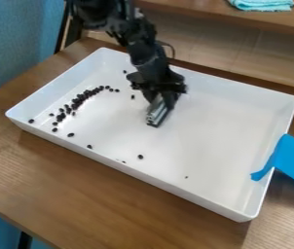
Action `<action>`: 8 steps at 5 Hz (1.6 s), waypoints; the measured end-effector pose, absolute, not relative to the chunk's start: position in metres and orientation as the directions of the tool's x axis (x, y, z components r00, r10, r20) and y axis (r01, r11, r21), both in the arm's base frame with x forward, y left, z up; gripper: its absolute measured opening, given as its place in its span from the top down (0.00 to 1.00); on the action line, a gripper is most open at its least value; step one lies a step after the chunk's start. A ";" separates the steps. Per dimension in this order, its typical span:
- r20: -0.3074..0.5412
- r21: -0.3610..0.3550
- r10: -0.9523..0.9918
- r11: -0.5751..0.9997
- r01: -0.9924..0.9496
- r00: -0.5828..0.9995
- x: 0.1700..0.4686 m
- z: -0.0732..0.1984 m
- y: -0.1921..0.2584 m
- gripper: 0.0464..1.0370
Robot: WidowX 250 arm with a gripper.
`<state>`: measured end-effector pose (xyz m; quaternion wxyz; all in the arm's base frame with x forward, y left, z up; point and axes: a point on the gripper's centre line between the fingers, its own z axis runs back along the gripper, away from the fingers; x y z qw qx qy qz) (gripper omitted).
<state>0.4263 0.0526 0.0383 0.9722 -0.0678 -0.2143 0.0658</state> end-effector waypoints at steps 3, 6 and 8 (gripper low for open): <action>0.404 -0.158 0.219 0.973 -0.168 0.888 0.422 0.040 0.114 0.65; 0.401 -0.151 0.256 0.966 -0.212 0.880 0.415 0.039 0.165 0.65; 0.393 -0.150 0.275 0.960 -0.234 0.877 0.407 0.037 0.189 0.65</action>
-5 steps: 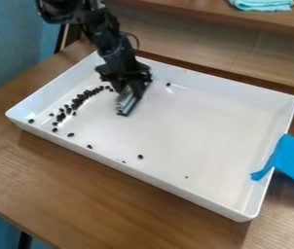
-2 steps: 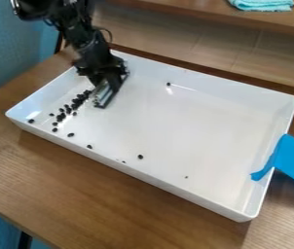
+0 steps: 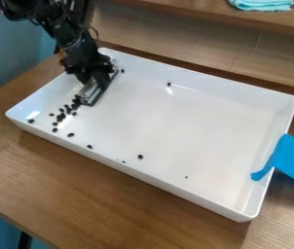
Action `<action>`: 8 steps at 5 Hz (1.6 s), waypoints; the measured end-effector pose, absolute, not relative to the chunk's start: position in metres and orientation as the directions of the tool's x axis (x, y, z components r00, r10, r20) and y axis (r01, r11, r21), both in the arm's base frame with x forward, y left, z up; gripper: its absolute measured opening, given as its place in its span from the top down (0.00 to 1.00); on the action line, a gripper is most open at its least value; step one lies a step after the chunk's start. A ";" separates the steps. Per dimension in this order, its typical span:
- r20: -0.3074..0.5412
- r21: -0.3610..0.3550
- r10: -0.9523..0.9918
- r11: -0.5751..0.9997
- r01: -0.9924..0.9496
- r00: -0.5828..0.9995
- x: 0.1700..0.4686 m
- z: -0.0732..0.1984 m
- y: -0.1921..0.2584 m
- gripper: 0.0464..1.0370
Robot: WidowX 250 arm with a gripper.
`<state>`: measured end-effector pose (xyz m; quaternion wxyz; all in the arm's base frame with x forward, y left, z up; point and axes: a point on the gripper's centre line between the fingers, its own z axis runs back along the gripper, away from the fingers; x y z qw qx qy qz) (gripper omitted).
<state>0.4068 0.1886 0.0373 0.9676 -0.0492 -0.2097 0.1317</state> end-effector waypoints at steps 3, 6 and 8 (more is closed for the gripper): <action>0.426 -0.214 0.298 0.951 -0.225 0.854 0.384 0.071 0.180 0.65; 0.489 -0.197 0.149 0.979 -0.058 0.859 0.389 0.118 0.045 0.65; 0.406 -0.019 0.105 0.994 -0.106 0.908 0.394 0.090 0.002 0.65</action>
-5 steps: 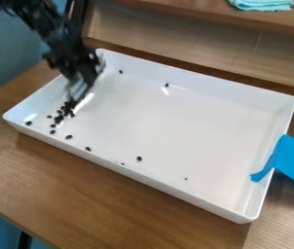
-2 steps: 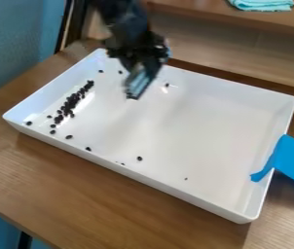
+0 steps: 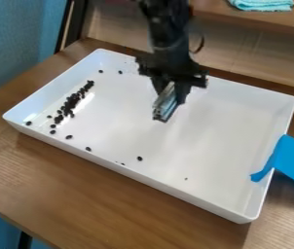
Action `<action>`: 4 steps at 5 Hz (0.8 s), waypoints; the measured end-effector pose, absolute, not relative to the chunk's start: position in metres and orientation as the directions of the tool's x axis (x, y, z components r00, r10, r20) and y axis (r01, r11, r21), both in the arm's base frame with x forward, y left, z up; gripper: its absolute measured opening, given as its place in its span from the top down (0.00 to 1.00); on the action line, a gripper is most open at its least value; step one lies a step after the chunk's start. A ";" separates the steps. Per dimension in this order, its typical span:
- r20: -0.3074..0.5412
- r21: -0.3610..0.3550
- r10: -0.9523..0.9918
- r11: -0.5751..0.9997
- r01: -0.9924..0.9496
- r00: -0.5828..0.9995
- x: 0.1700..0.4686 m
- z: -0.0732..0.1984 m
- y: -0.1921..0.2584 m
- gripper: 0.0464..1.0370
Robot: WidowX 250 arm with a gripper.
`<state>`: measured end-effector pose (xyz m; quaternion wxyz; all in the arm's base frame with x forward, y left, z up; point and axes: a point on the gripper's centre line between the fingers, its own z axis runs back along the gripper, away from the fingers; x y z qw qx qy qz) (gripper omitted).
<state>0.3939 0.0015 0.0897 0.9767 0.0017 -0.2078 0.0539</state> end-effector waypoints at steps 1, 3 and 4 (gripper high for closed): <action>0.377 0.017 0.115 0.991 -0.132 0.919 0.399 0.072 0.008 0.65; 0.354 0.032 0.114 0.990 -0.134 0.928 0.407 0.049 0.015 0.65; 0.353 0.033 0.118 0.990 -0.138 0.928 0.410 0.046 0.019 0.65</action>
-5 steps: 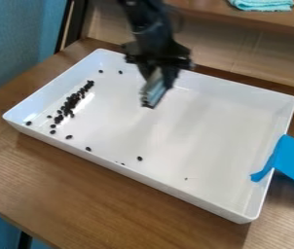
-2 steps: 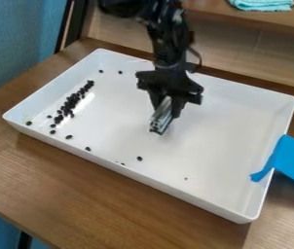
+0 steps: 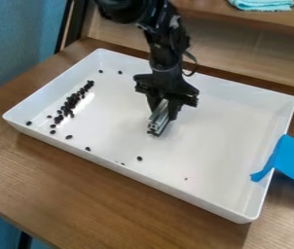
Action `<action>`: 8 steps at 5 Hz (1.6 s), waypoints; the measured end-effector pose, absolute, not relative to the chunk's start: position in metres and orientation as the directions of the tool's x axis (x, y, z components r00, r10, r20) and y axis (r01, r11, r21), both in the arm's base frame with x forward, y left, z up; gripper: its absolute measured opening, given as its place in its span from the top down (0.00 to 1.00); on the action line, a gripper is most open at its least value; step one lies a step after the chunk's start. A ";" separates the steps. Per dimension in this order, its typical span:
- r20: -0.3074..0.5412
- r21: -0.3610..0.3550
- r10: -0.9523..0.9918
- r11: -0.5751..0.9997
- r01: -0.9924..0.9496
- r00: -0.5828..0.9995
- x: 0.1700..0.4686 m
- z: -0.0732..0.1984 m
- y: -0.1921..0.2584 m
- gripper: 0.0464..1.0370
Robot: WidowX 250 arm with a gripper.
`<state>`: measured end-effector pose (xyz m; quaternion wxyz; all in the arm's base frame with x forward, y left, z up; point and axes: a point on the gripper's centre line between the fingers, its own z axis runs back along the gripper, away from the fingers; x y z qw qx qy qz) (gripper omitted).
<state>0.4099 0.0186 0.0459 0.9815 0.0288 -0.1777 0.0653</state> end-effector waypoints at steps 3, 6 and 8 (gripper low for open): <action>0.362 0.034 0.159 0.982 -0.183 0.919 0.424 0.040 0.048 0.65; 0.375 0.035 0.185 0.976 -0.214 0.908 0.435 0.040 0.064 0.65; 0.386 0.038 0.276 0.949 -0.314 0.880 0.423 0.037 0.118 0.65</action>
